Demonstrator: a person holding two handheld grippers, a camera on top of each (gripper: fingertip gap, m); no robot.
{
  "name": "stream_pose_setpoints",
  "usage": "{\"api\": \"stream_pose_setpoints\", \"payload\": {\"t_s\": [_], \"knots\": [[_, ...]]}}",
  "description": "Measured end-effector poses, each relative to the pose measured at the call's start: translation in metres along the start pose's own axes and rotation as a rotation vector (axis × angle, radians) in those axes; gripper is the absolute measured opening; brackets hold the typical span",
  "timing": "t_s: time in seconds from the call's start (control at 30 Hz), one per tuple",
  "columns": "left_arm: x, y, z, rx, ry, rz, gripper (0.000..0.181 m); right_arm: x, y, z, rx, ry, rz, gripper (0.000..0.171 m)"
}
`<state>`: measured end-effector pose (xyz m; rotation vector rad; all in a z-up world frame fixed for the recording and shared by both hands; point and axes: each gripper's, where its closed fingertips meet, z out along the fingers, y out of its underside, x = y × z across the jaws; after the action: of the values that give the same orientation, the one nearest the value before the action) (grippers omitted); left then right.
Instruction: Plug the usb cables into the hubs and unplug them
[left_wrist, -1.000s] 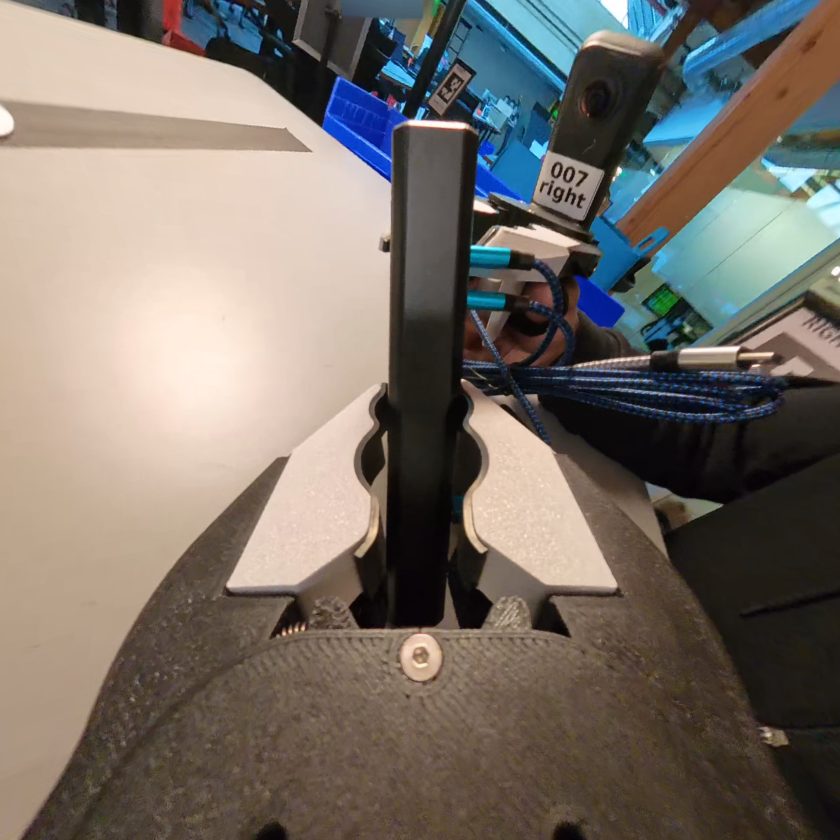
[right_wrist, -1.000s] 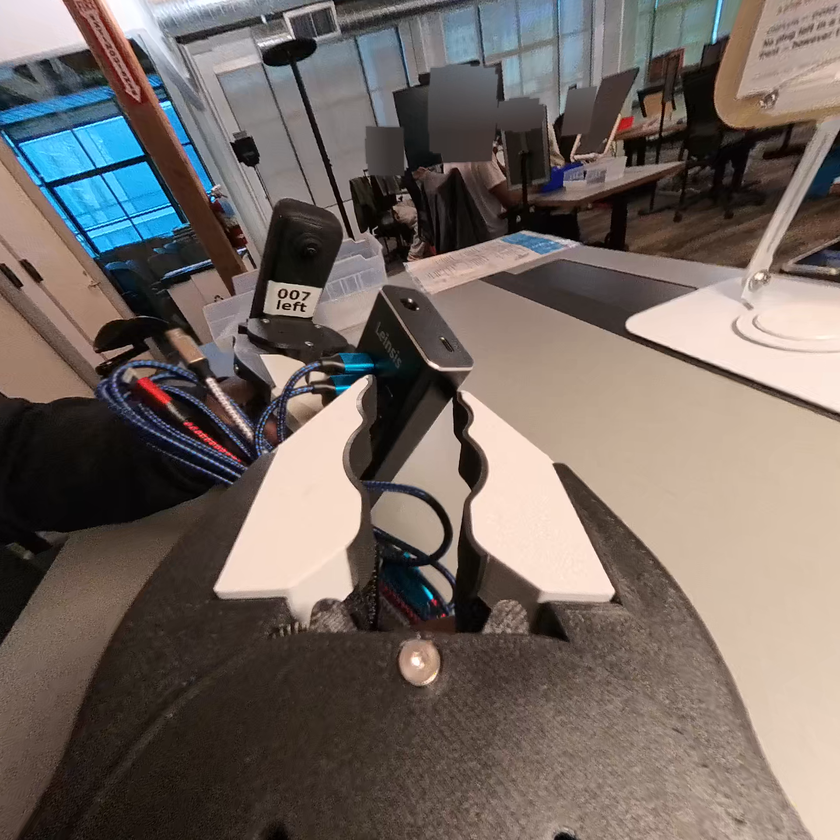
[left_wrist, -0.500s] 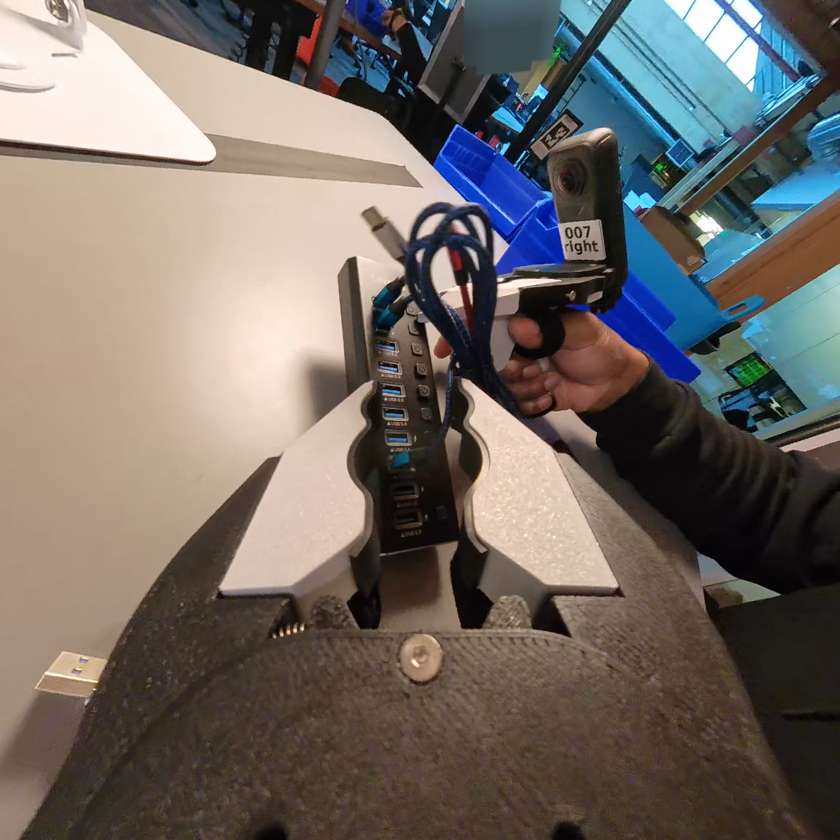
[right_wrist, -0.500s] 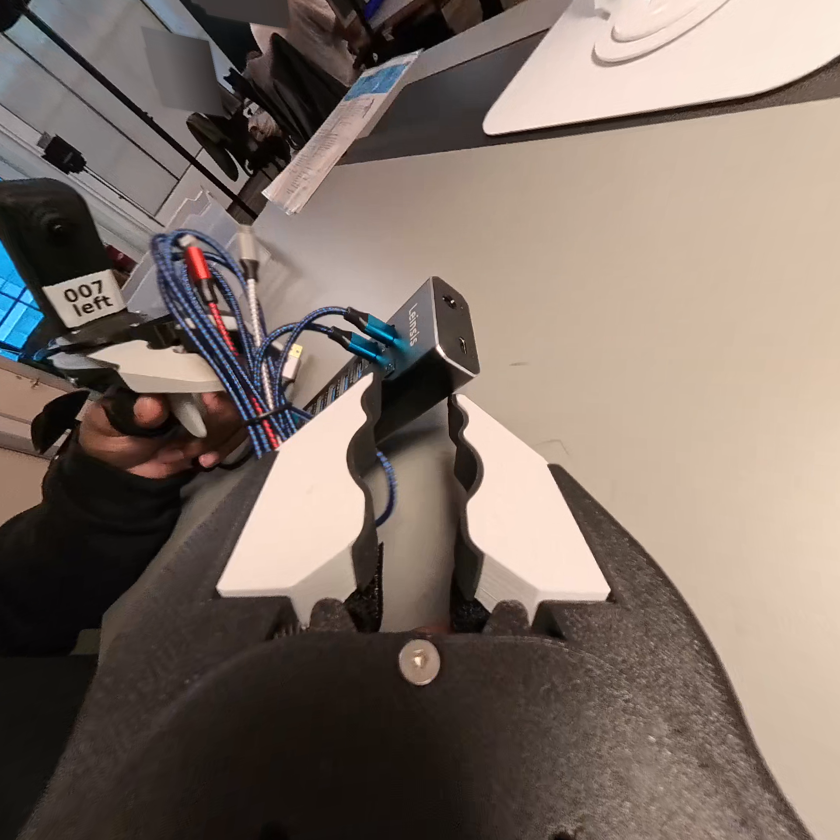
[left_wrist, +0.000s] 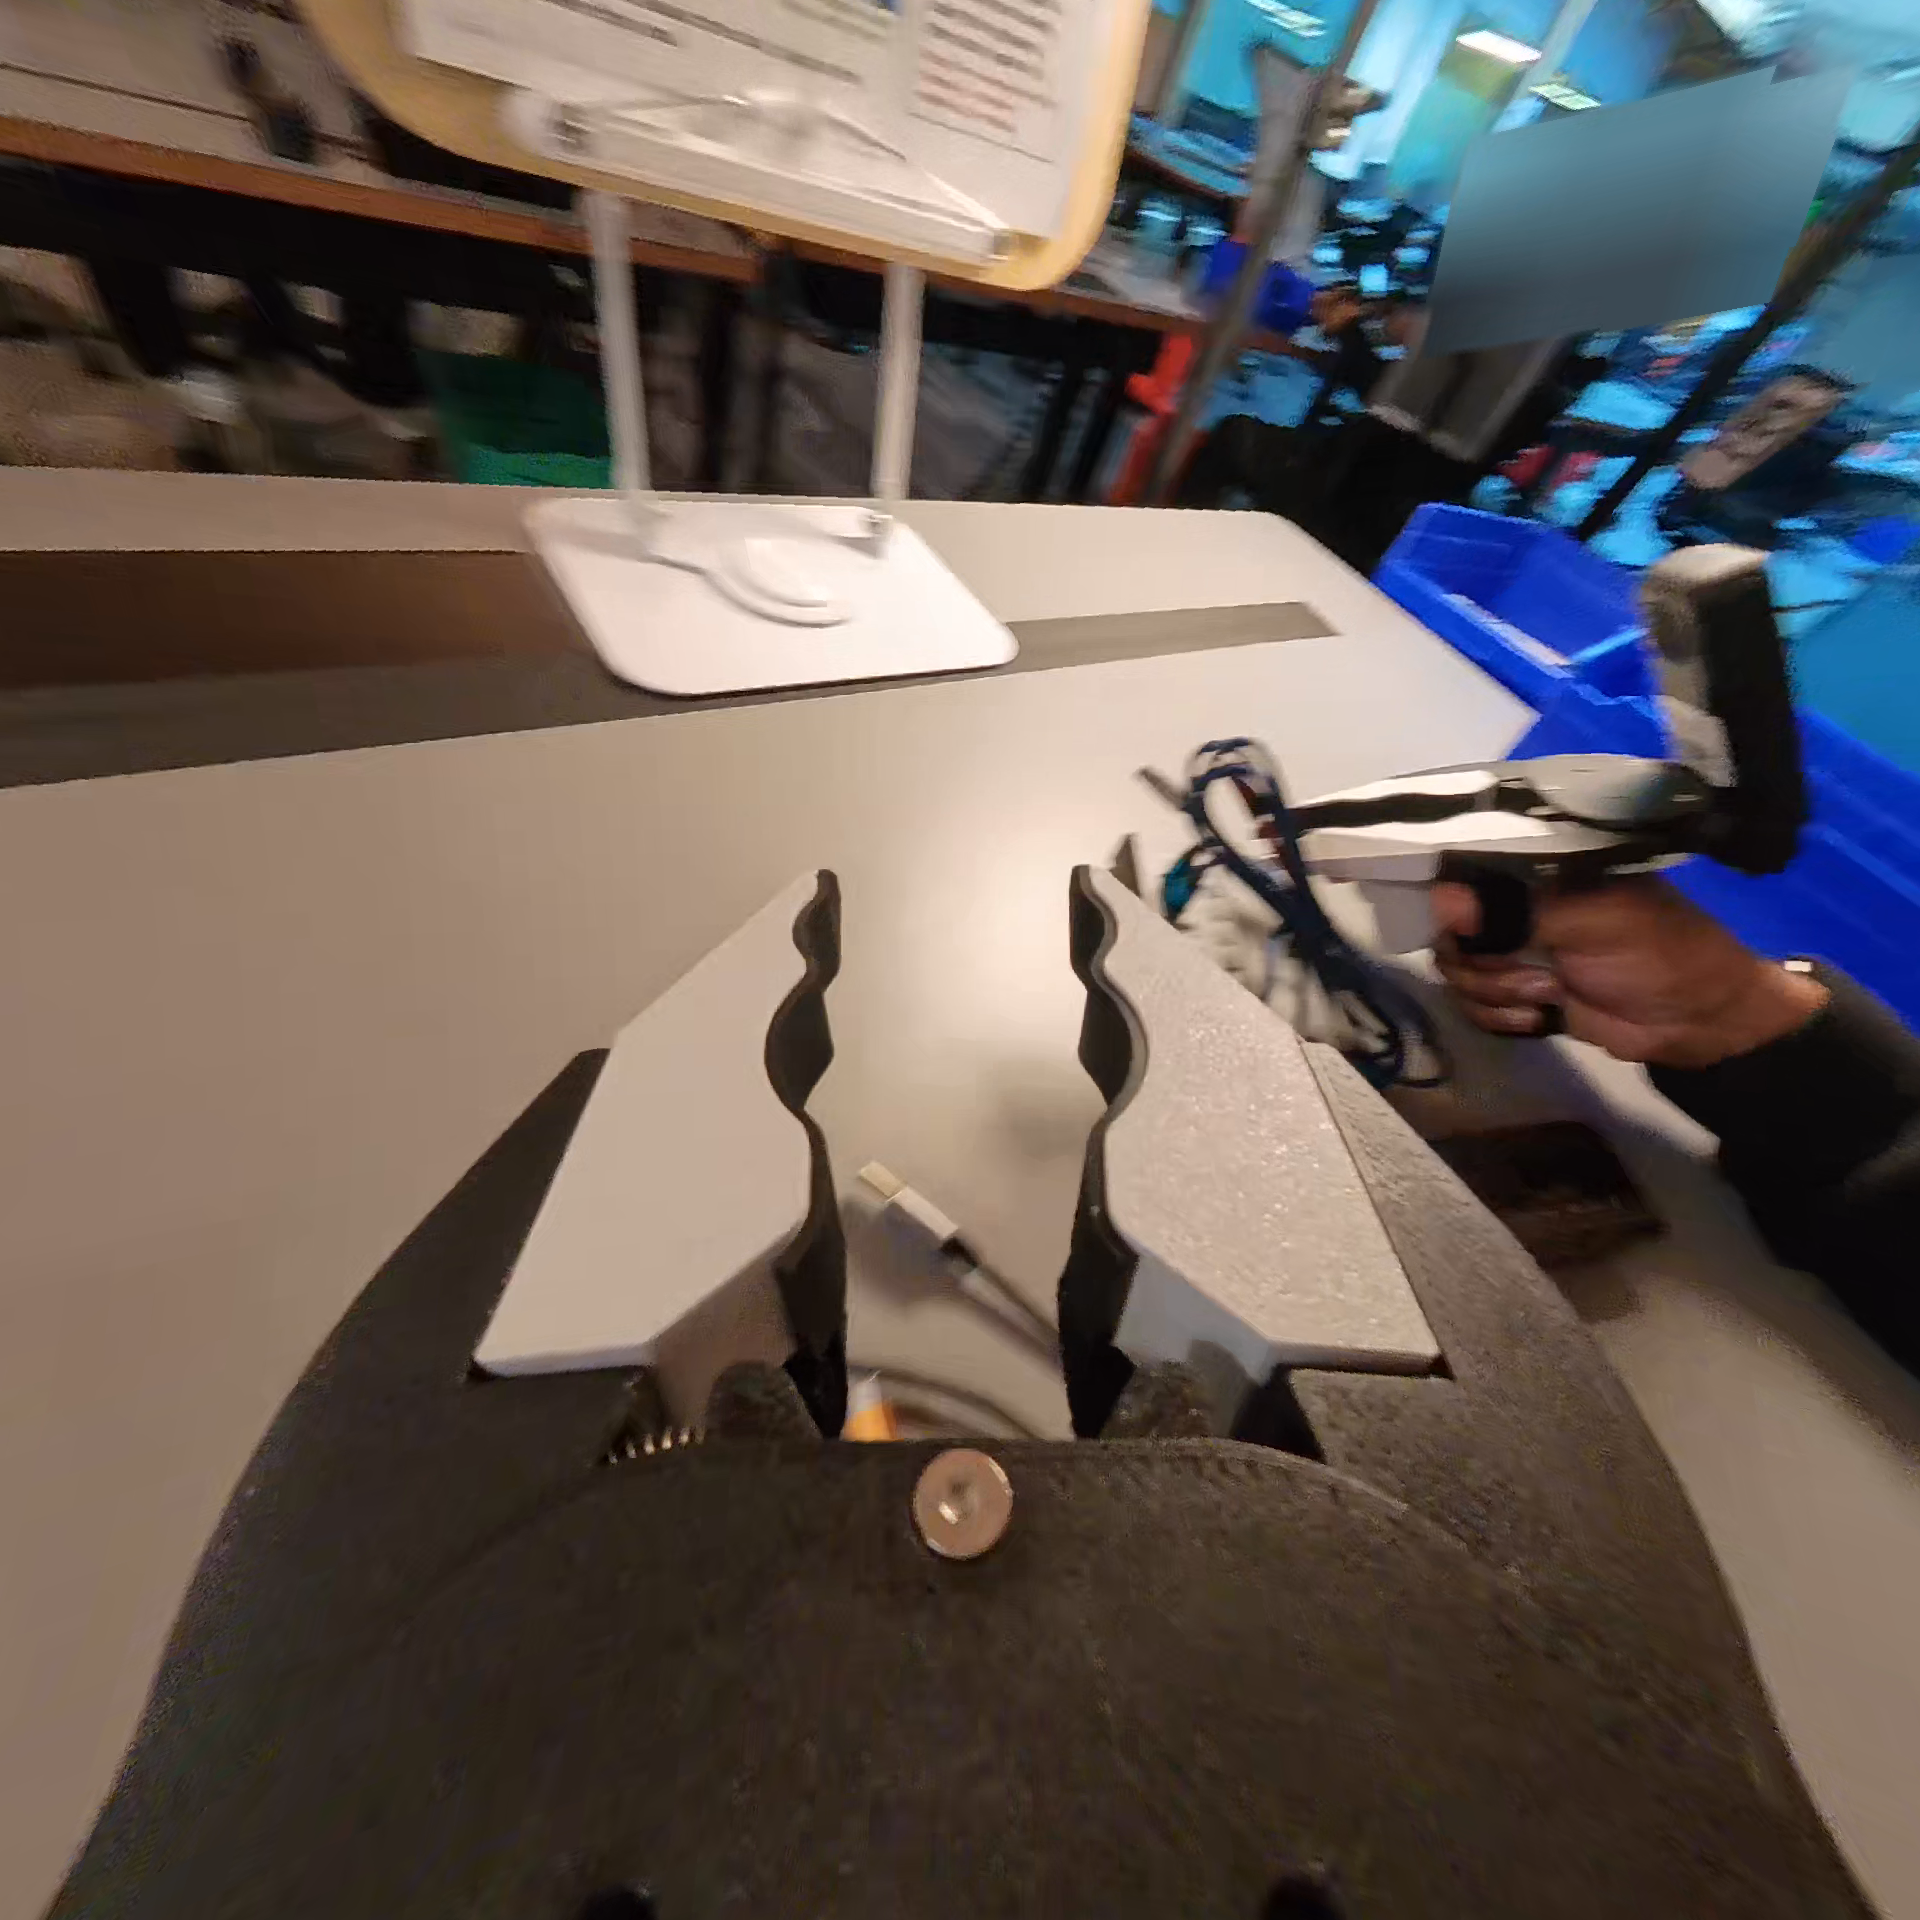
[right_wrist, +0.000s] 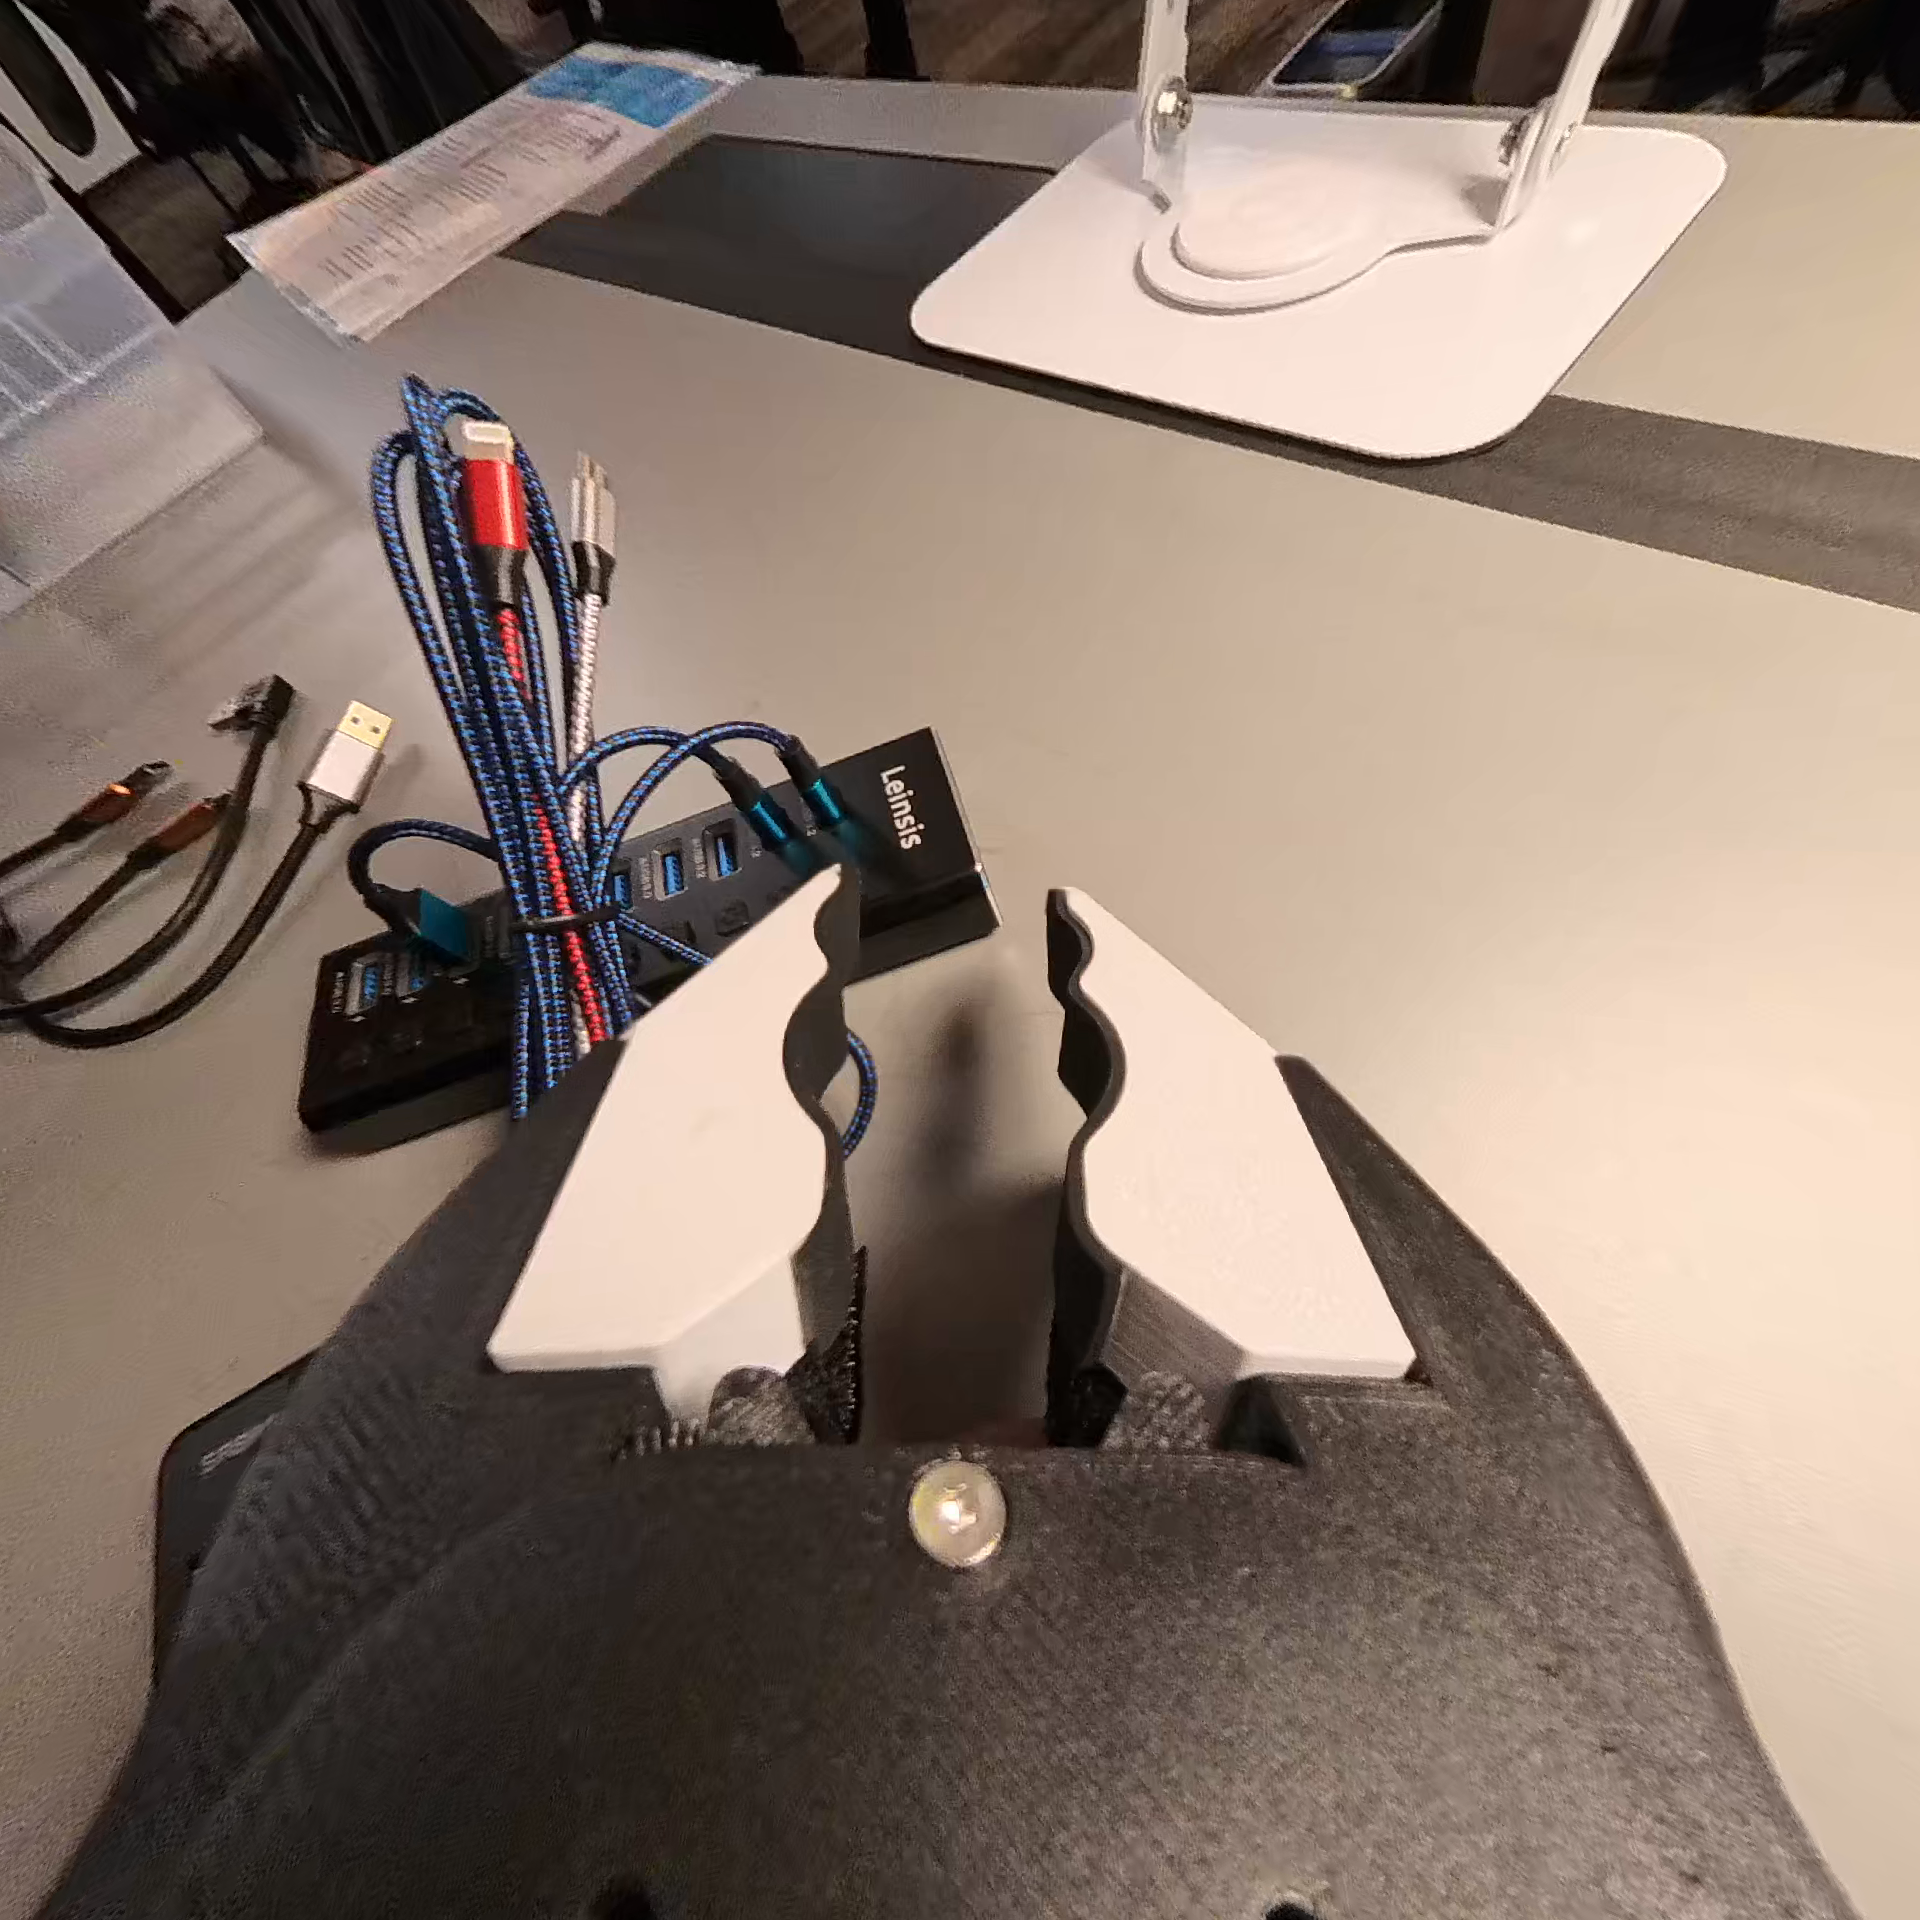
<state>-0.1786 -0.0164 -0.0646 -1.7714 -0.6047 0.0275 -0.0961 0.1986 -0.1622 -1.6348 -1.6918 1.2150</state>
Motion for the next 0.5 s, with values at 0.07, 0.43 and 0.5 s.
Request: {"api": "stream_pose_setpoints", "payload": {"t_s": [0.07,0.43,0.5], "knots": [[-0.023,0.009,-0.023,-0.022,-0.105,0.002,0.049,-0.003,-0.001,-0.002,0.013,-0.03,0.006,0.036],[-0.037,0.128,-0.08,-0.486,-0.268,0.12,0.049,-0.008,-0.01,-0.012,0.092,-0.163,0.093,0.036],[-0.037,0.138,-0.08,-0.54,-0.276,0.124,0.049,-0.009,-0.011,-0.012,0.095,-0.164,0.084,0.037]]}}
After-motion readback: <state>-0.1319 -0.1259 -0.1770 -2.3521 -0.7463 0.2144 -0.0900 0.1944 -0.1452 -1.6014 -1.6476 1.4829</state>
